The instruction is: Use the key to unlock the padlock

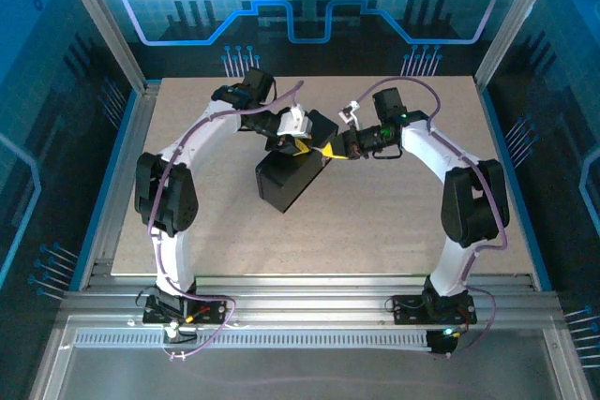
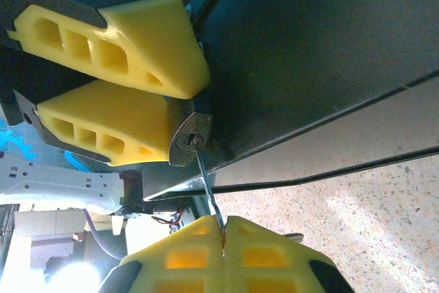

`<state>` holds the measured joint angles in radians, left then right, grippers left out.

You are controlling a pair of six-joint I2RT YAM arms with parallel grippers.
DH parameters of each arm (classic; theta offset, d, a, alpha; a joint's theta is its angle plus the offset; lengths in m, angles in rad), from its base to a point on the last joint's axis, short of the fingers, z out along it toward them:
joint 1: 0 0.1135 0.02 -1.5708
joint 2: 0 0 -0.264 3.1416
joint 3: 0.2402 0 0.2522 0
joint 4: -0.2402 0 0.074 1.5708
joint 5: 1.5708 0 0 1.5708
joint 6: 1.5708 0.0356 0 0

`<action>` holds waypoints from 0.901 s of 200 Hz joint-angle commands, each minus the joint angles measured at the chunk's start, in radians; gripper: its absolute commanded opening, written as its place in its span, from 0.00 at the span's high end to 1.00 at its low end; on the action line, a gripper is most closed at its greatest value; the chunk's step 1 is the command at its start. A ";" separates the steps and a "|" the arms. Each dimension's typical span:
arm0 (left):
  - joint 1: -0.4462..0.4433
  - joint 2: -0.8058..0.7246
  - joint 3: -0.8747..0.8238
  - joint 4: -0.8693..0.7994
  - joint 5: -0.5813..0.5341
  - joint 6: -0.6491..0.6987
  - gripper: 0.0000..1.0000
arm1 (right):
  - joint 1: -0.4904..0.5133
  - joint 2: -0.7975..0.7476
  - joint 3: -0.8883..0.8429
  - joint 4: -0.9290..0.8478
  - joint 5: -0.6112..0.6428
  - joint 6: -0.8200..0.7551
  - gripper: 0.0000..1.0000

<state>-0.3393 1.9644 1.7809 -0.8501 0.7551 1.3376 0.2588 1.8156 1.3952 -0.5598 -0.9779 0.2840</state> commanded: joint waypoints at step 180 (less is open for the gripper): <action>0.002 -0.045 -0.062 0.018 0.016 0.014 0.96 | -0.026 -0.009 0.008 -0.063 -0.159 0.181 1.00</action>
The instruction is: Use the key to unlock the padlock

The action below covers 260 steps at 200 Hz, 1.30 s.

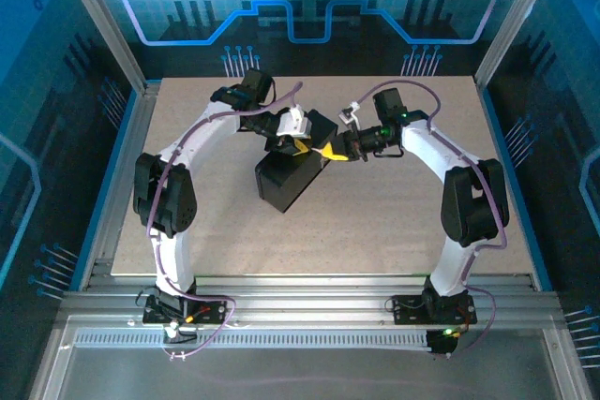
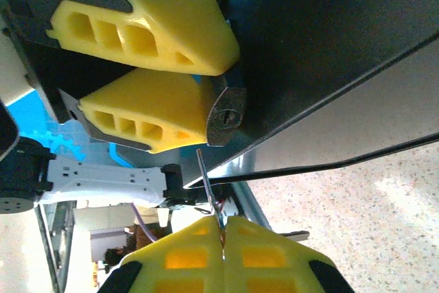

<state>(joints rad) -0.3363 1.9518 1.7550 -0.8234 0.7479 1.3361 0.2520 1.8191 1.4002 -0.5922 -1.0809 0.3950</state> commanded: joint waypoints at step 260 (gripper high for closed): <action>-0.001 -0.032 -0.060 0.035 0.037 0.000 0.96 | -0.015 0.104 0.094 -0.030 -0.087 0.116 1.00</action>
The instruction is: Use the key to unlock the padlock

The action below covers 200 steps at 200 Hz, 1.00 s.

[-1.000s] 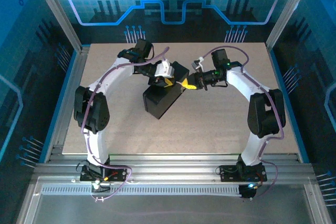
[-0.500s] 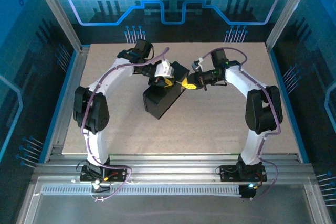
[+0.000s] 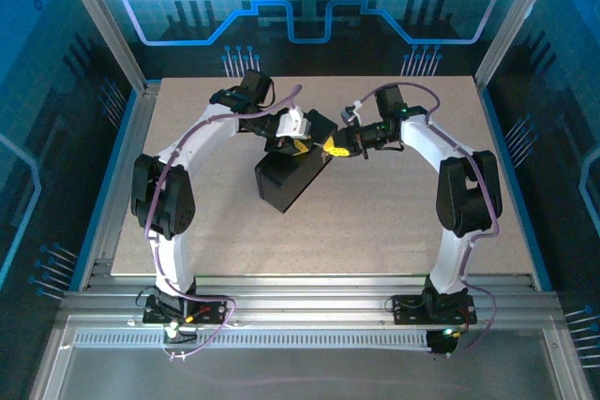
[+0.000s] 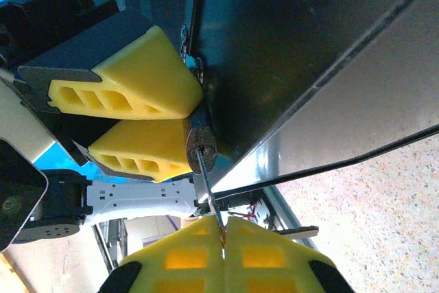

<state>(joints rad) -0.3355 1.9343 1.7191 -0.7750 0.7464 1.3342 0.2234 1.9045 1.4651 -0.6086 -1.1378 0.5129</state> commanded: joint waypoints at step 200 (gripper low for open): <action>-0.002 -0.021 -0.048 0.019 0.038 -0.014 0.96 | 0.032 0.031 0.048 -0.092 -0.019 -0.069 1.00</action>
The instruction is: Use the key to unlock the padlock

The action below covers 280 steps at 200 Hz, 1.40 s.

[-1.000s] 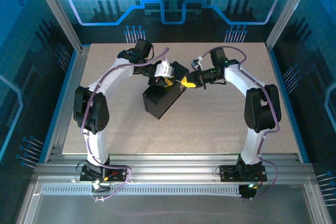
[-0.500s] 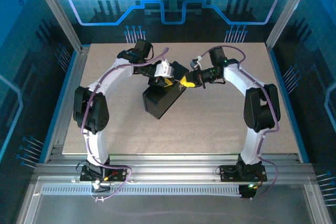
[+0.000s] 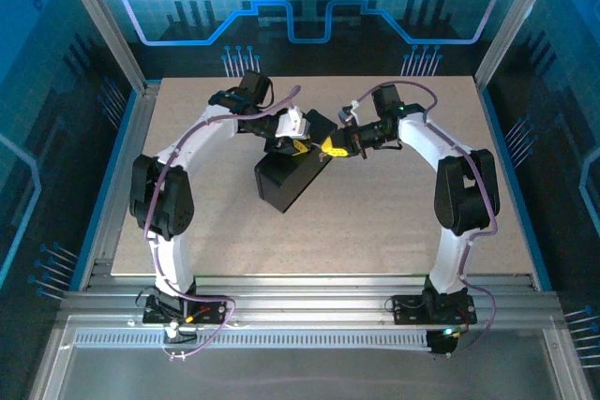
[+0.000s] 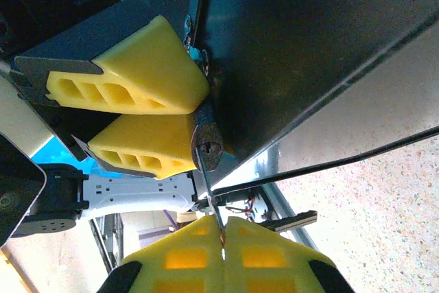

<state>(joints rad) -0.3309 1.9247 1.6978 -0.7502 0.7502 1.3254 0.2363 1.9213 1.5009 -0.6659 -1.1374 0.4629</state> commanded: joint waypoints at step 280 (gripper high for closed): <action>-0.005 -0.013 -0.037 -0.019 0.022 -0.002 0.96 | 0.003 0.018 0.055 -0.073 -0.019 -0.064 1.00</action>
<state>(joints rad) -0.3309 1.9209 1.6867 -0.7311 0.7532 1.3109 0.2413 1.9381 1.5204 -0.7326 -1.1305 0.4202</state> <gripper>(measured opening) 0.283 0.064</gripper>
